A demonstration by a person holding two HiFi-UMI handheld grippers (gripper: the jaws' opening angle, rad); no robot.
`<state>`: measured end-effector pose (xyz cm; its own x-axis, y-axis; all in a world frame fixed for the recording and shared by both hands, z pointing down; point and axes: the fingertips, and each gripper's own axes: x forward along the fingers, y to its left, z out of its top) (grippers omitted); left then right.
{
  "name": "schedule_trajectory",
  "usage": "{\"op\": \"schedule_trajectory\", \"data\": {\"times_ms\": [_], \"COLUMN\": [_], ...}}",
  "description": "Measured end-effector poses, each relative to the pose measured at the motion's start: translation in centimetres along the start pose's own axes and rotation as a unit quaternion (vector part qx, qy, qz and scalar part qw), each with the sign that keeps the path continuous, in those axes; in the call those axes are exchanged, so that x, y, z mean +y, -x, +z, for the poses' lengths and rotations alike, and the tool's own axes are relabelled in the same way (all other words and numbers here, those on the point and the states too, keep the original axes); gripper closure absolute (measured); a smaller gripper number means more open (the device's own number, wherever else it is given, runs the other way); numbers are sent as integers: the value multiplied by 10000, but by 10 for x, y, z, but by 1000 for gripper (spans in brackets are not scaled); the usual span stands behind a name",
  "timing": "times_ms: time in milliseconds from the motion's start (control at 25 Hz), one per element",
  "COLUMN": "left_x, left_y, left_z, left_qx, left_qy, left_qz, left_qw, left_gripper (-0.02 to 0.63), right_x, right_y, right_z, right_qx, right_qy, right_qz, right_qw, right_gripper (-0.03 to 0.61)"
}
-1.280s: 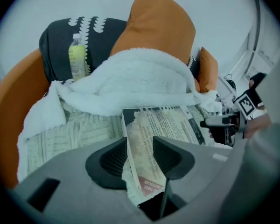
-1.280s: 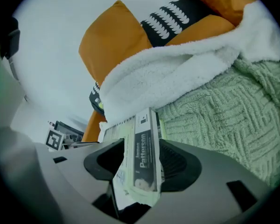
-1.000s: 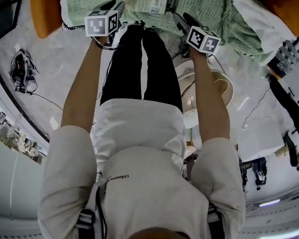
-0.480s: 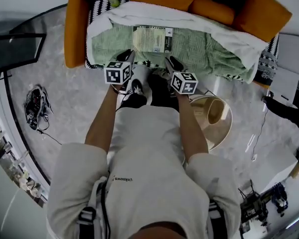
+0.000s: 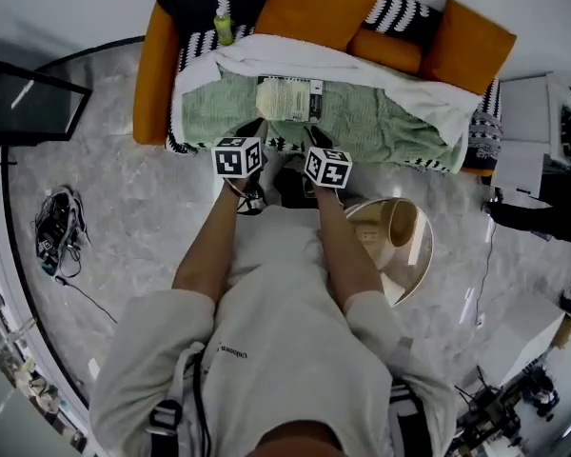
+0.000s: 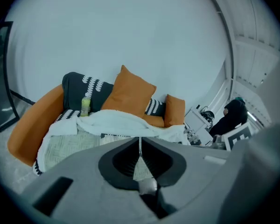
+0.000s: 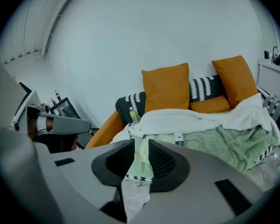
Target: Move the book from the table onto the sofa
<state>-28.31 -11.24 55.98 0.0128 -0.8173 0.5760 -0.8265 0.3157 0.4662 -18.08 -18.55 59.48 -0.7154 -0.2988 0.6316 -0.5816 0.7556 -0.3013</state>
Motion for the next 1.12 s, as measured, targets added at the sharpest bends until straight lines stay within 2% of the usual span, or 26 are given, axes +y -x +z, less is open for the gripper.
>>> {"op": "schedule_trajectory", "data": {"times_ms": [200,360,480,600,760,920,1120], "left_x": [-16,-18,-15,-3,1,-1,1], "left_y": [22,36,41,47,51,48,45], "left_z": [-5,-14,-28,-39,-58,-57,-53], "left_qx": [-57,34,159,149,250,248,248], "left_qy": [-3,-416,-631,-533,-637,-632,-688], "left_qz": [-54,-32,-53,-8,-44,-63,-22], "left_qw": [10000,9991,9979,9985,9976,9977,9973], "left_gripper": [603,603,603,603,603,603,603], "right_x": [35,55,58,62,65,65,51], "right_y": [15,21,24,25,26,26,28], "right_z": [1,-2,-18,-31,-39,-37,-37], "right_qx": [-30,-124,37,142,277,250,261], "right_qy": [190,453,626,758,893,1001,810], "right_qz": [61,122,62,8,-84,-79,-267], "right_qw": [9998,9988,9980,9970,9956,9946,9960], "right_gripper": [506,540,561,571,571,571,571]}}
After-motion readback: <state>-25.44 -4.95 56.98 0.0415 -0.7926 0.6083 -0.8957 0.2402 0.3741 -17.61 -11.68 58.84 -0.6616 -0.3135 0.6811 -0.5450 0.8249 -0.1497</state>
